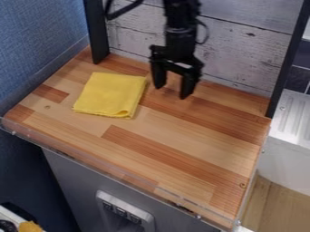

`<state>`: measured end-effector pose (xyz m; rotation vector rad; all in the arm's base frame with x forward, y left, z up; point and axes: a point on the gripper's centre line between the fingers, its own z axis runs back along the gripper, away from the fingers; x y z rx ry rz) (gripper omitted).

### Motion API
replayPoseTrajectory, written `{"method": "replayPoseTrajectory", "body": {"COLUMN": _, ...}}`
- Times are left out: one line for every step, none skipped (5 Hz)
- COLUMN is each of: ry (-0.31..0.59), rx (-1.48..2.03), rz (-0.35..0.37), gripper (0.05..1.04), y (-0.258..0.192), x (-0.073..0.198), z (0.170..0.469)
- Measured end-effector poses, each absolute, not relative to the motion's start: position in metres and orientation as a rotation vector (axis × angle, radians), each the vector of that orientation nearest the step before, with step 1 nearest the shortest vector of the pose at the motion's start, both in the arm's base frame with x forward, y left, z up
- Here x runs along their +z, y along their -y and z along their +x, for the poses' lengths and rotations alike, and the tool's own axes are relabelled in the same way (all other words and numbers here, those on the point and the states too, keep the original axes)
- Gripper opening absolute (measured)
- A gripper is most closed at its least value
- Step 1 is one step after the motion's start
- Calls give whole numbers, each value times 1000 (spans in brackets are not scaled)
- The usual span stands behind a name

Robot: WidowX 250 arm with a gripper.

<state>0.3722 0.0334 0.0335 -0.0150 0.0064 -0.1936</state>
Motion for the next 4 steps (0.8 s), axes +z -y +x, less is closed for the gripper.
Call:
{"method": "replayPoseTrajectory", "body": {"ry": 29, "rx": -241, "rz": -16, "gripper": 999, "y": -58, "x": 40, "z": 368}}
{"method": "replayPoseTrajectory", "body": {"ry": 42, "rx": -276, "rz": -18, "gripper": 997, "y": -78, "x": 43, "z": 361}}
{"method": "replayPoseTrajectory", "body": {"ry": 39, "rx": -300, "rz": -21, "gripper": 995, "y": -97, "x": 52, "z": 353}}
{"method": "replayPoseTrajectory", "body": {"ry": 21, "rx": -319, "rz": -26, "gripper": 950, "y": -107, "x": 55, "z": 346}}
